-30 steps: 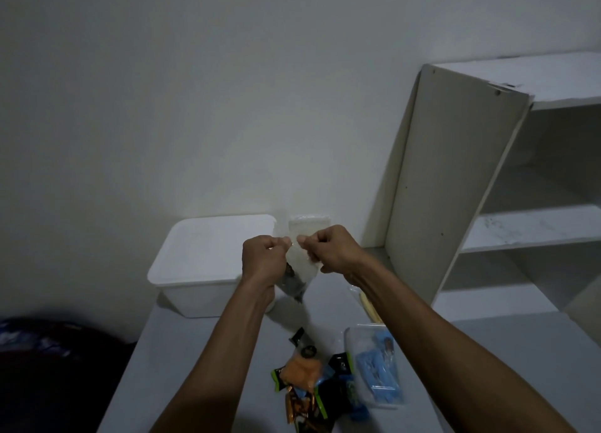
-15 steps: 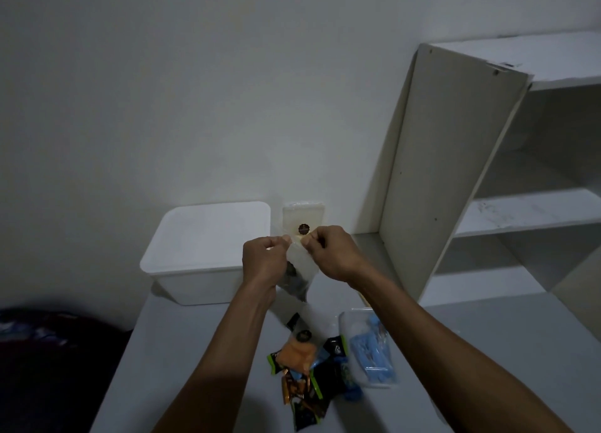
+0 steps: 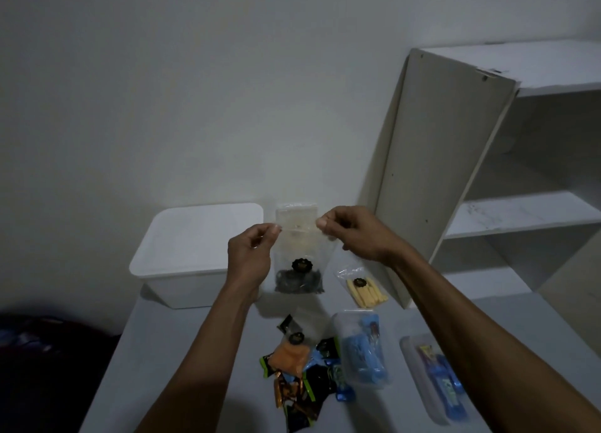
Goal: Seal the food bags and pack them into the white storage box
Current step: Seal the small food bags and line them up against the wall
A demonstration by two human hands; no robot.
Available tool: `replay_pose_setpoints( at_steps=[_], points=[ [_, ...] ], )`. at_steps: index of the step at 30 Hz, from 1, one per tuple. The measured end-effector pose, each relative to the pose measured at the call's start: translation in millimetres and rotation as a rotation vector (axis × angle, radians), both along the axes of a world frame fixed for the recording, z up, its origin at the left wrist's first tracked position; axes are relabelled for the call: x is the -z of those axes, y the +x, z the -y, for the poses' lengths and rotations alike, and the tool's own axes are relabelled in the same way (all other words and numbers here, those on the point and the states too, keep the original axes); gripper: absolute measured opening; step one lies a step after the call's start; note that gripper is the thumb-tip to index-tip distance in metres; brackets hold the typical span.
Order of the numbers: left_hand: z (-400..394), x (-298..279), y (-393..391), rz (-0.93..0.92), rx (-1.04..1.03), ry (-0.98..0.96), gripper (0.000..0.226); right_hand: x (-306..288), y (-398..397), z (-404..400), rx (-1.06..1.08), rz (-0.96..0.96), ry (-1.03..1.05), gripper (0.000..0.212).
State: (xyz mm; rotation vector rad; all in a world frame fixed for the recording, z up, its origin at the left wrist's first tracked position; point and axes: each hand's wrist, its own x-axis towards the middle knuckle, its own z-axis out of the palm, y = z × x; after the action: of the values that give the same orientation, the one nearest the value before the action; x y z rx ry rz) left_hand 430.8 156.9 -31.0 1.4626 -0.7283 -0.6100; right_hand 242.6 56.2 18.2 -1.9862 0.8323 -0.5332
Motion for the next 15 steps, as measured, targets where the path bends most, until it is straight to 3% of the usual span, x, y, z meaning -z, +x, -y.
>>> replay_pose_setpoints(
  at_steps=[7,15],
  points=[
    [11.6,9.7,-3.1,-0.121,-0.034,0.036,0.008,46.8,-6.3,5.2,0.252,0.189,0.038,0.015],
    [42.4,58.8,-10.7,-0.027,-0.077,0.149,0.003,101.1,1.4,36.2,0.347,0.189,0.091,0.012]
  ],
)
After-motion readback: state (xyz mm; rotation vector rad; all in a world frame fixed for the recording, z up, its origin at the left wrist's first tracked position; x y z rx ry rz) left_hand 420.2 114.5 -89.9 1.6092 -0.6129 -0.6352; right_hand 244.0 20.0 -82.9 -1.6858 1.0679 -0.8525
